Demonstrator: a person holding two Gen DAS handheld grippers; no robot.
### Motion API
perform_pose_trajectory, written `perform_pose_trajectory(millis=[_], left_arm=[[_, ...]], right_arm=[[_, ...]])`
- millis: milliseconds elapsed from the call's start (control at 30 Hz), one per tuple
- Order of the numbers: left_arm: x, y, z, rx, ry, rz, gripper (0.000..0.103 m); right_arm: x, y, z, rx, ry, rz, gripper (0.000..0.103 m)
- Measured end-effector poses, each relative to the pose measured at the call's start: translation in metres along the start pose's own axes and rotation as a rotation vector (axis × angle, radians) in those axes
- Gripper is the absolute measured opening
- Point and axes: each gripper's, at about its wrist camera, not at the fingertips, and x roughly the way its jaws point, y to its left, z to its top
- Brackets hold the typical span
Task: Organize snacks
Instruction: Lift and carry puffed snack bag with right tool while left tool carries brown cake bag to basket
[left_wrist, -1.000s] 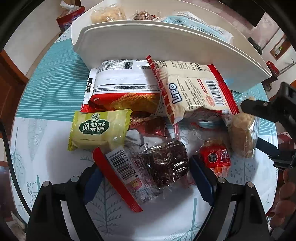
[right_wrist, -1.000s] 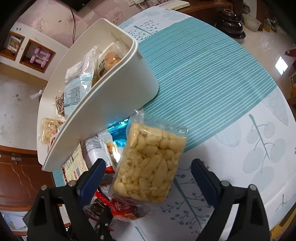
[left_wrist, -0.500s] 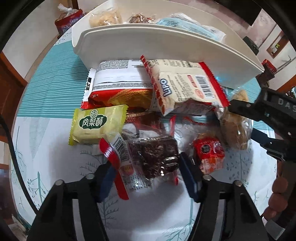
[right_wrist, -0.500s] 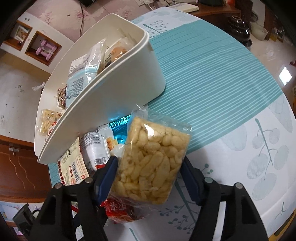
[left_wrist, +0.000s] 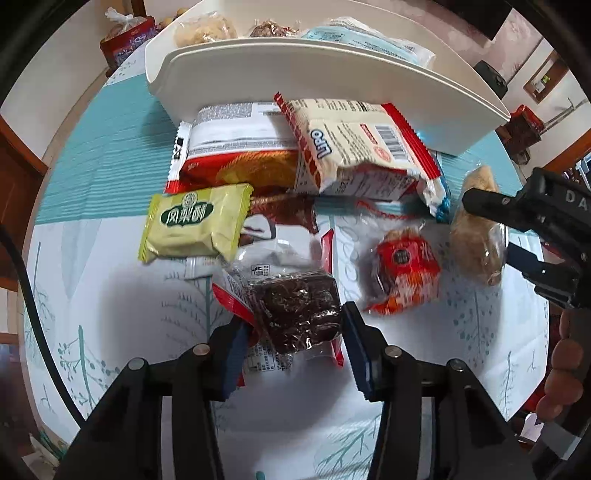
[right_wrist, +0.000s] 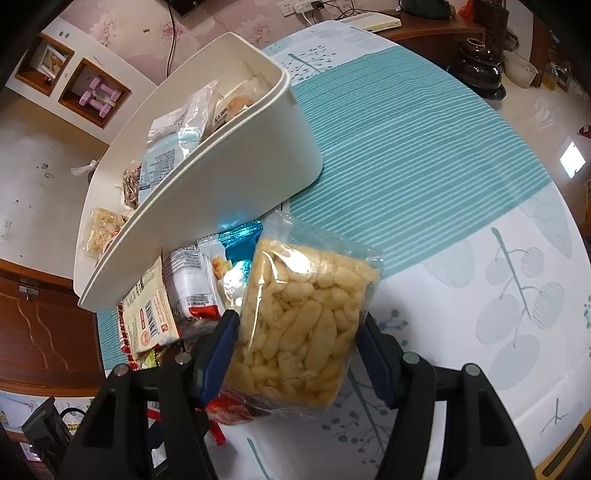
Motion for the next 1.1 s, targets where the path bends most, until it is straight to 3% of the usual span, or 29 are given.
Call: perform_pose_trajectory(millis=[167,567,800,1100], left_arm=[[-0.002,0.010,-0.012,-0.004,0.001,-0.002,0.046],[-0.066,0.027,-0.027,0.025,-0.088,-0.006,0.046],[-0.099,0.042,-0.006,0.033,-0.151,-0.026,0.046],[-0.136,0.049,0.048,0.061,-0.297,-0.063,0.047]], right_arm=[[-0.012,-0.002,-0.004,0.002,-0.017,0.015,0.064],[-0.056,0.014,-0.011,-0.053,-0.093,0.058,0.064],[-0.076,0.025,-0.005,-0.082,-0.163,0.070,0.064],[-0.093,0.048,0.009,-0.196,-0.292,0.059,0.064]])
